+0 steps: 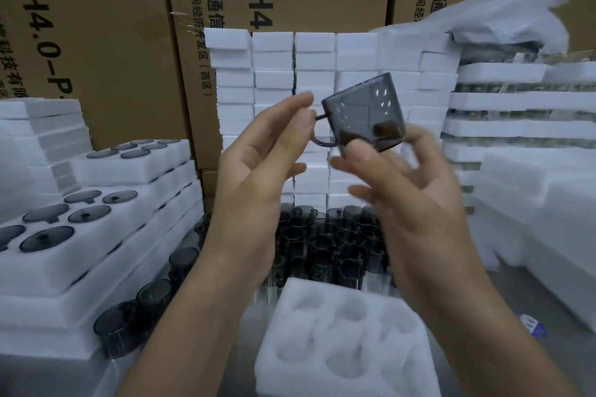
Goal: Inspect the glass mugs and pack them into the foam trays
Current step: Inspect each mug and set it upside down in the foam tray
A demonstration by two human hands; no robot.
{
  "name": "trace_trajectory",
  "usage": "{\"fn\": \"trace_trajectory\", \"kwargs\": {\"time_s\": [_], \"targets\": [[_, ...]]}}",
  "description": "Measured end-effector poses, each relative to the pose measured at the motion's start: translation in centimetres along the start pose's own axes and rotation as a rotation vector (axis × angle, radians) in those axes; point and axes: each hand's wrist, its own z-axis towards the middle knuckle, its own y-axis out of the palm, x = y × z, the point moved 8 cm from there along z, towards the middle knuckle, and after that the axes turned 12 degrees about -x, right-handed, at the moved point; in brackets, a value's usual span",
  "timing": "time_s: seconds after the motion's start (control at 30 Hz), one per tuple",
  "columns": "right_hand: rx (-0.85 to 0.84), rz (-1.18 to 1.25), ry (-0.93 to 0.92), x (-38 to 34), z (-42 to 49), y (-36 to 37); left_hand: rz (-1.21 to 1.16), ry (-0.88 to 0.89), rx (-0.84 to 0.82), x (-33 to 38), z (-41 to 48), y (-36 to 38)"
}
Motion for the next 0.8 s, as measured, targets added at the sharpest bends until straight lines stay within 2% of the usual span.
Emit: {"fn": "trace_trajectory", "kwargs": {"time_s": [0.1,0.2,0.33,0.43,0.6,0.8], "targets": [[-0.164,0.392,0.215,2.6,-0.2,2.9,0.056,0.074,-0.220,0.6,0.0,1.2],[-0.226,0.547,0.303,3.8,-0.7,4.7,0.220,0.141,-0.215,1.1,-0.2,1.2],[-0.229,0.592,0.264,3.9,-0.8,5.1,0.375,0.214,-0.126,1.9,-0.3,0.4],[-0.210,0.597,0.234,3.8,-0.8,4.9,0.472,0.261,-0.137,2.3,-0.4,0.2],[-0.207,0.774,0.296,4.2,-1.1,4.9,0.453,0.275,-0.148,2.2,-0.3,0.1],[-0.194,0.698,0.231,3.7,-0.9,4.5,0.539,0.263,-0.069,2.6,-0.4,-0.6]]}}
